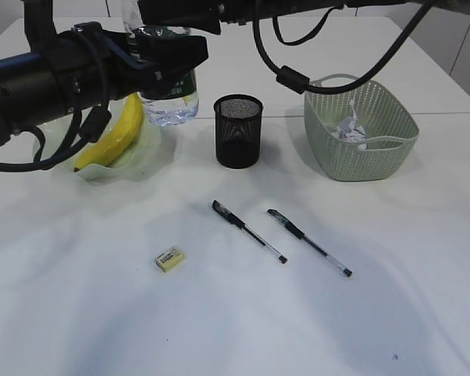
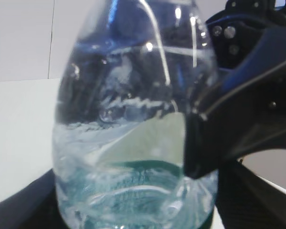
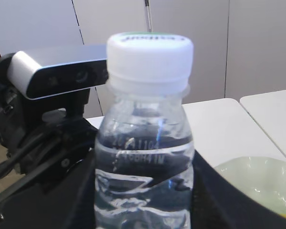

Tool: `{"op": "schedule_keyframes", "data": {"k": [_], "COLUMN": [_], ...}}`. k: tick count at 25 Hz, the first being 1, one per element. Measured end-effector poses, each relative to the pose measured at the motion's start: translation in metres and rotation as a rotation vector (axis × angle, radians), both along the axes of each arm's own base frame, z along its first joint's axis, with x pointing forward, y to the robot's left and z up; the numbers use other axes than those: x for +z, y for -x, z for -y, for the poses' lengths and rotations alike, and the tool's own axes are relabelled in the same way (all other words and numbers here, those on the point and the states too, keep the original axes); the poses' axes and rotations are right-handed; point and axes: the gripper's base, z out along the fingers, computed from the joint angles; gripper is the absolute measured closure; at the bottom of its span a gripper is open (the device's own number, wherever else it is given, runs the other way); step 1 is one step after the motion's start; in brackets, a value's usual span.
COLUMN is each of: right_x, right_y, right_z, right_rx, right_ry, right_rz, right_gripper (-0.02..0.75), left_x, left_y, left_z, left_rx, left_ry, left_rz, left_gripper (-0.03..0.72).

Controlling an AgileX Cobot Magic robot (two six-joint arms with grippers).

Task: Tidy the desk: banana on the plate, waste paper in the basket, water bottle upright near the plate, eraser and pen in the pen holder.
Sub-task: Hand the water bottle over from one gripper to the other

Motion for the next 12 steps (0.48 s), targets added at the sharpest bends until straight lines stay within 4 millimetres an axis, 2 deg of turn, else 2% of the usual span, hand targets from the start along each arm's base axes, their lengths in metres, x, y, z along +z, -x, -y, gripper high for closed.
{"op": "schedule_keyframes", "data": {"k": [12], "right_x": [0.0016], "right_y": [-0.0006], "right_z": [-0.0002], "right_rx": [-0.009], "right_ry": [-0.018], "right_rz": [-0.016], "right_gripper": [0.382], "left_x": [0.0003], "left_y": [-0.0003], "left_z": [-0.0003], "left_rx": [0.005], "left_ry": [-0.002], "left_rz": [0.006], "left_gripper": [0.095]}}
